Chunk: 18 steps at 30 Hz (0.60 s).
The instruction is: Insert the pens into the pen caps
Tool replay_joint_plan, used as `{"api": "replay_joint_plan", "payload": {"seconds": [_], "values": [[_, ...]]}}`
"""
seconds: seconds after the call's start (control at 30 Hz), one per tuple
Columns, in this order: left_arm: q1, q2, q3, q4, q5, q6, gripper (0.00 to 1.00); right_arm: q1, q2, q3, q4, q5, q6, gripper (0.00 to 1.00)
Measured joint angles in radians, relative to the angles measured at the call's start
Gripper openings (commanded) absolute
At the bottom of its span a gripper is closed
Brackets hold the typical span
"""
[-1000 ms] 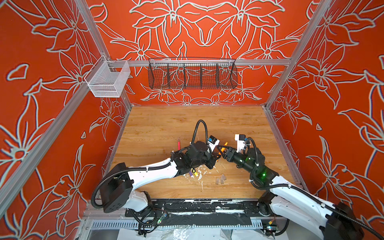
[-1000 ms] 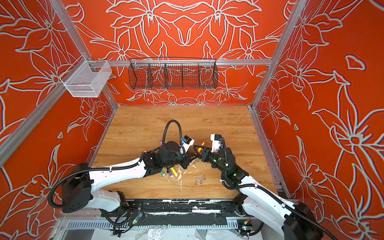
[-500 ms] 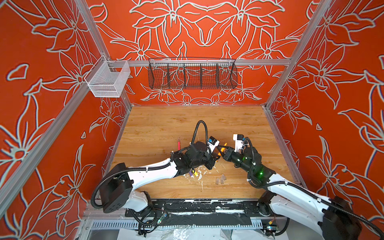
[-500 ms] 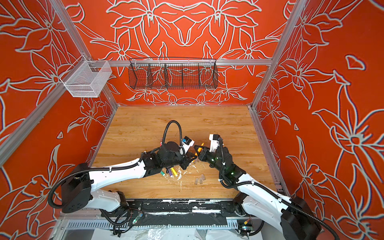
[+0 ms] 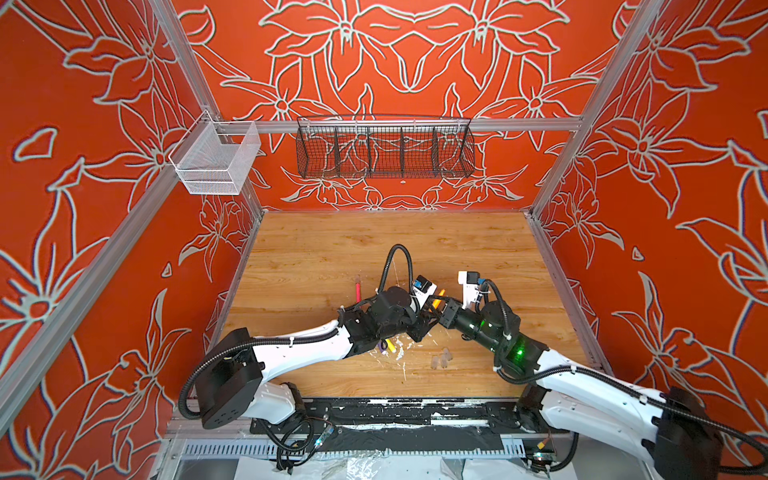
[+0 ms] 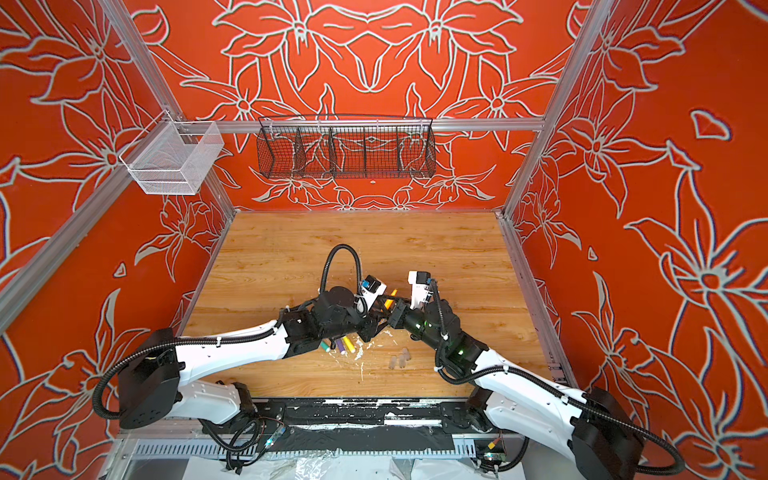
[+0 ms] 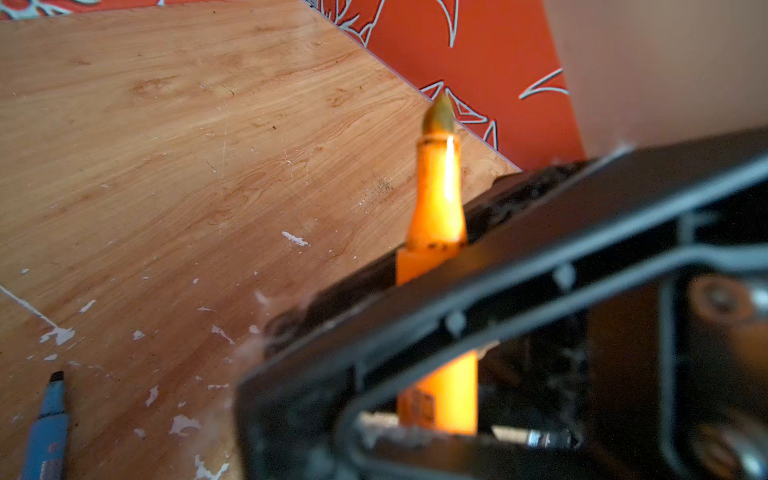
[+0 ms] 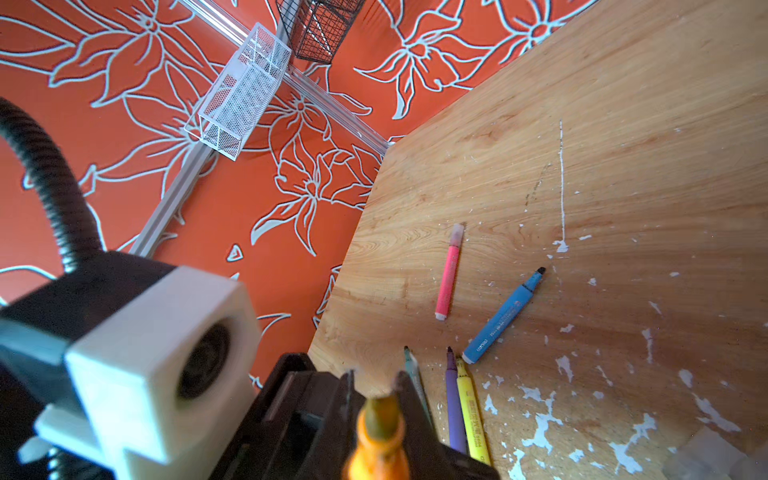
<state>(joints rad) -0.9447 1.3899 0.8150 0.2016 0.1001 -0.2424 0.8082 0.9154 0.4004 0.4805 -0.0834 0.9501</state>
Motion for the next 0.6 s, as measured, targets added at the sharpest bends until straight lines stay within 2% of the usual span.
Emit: {"api": "replay_joint_plan", "payload": {"seconds": [0.07,0.1,0.23,0.27,0.47,0.6], "values": [[-0.005,0.0,-0.002,0.008,0.006,0.0,0.03,0.006,0.007,0.001,0.006,0.016,0.001,0.0],[-0.007,0.0,-0.004,0.011,-0.003,-0.006,0.0,0.01,0.011,0.001,0.01,0.025,-0.002,0.0],[-0.006,0.0,-0.008,0.017,-0.009,-0.008,0.0,0.016,0.021,0.003,0.017,0.042,0.0,0.0],[-0.006,0.0,-0.011,0.02,-0.01,-0.008,0.0,0.018,0.023,0.003,0.017,0.044,0.0,0.03],[-0.006,-0.017,-0.043,0.045,-0.035,-0.009,0.0,0.025,0.017,0.007,-0.011,0.066,-0.006,0.34],[0.013,-0.048,-0.077,0.054,-0.056,-0.009,0.0,0.025,-0.041,0.008,-0.069,0.108,-0.016,0.43]]}}
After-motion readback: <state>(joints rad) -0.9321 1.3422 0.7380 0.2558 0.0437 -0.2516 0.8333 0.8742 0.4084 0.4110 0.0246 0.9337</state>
